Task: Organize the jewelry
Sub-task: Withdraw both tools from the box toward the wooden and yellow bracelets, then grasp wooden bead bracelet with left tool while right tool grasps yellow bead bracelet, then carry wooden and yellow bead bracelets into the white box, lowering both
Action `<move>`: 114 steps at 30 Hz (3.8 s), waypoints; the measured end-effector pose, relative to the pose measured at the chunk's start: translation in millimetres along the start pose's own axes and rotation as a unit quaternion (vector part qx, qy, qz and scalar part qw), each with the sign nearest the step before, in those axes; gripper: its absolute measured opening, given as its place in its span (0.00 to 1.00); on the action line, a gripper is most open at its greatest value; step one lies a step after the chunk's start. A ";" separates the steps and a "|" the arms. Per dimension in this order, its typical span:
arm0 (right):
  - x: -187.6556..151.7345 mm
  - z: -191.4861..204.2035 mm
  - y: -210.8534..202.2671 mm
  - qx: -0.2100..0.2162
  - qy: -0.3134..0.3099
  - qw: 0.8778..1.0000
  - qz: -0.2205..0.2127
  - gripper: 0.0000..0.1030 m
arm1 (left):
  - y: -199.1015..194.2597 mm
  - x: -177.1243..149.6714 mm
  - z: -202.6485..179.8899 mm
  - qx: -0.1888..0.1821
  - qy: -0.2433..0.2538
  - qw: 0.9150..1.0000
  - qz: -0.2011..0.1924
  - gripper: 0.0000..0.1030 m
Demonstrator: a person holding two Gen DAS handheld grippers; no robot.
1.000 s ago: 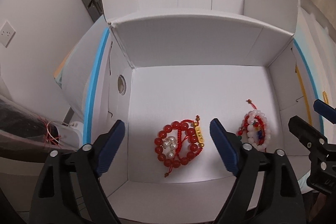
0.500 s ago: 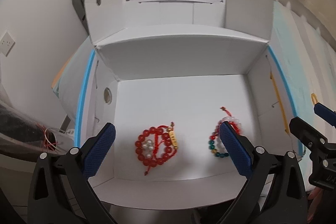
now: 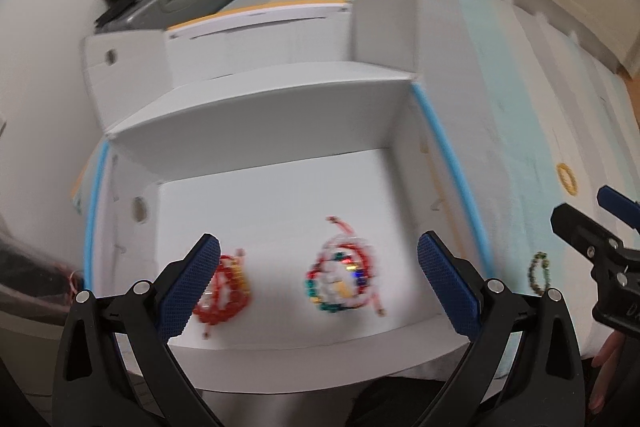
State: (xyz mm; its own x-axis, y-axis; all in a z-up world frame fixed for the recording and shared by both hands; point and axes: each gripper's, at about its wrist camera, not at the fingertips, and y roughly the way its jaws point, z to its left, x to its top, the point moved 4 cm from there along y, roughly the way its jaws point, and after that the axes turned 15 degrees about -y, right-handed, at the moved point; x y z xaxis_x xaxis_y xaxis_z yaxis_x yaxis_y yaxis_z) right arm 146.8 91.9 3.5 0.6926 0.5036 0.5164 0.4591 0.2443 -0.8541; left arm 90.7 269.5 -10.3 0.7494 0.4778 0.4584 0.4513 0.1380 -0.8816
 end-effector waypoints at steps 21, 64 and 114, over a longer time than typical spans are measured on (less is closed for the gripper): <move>-53.7 -177.4 -11.0 -0.055 0.102 0.993 0.004 0.93 | 15.4 -57.7 -161.0 -0.065 0.106 0.992 0.024 0.94; -86.0 -295.7 178.9 -0.024 0.143 0.978 0.147 0.75 | 140.9 -162.0 -261.6 -0.069 0.160 0.976 0.130 0.75; -91.9 -287.3 87.4 -0.003 0.154 0.986 0.064 0.09 | 87.8 -137.2 -256.8 -0.092 0.158 0.975 0.124 0.09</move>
State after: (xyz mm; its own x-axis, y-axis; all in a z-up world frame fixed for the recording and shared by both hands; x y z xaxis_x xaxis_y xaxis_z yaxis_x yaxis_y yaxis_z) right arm 283.1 -171.0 -100.8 0.8811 0.2543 0.3988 0.3592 0.1890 -0.9139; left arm 151.9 -6.8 -121.8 0.9456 0.1806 0.2707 0.2943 -0.1194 -0.9482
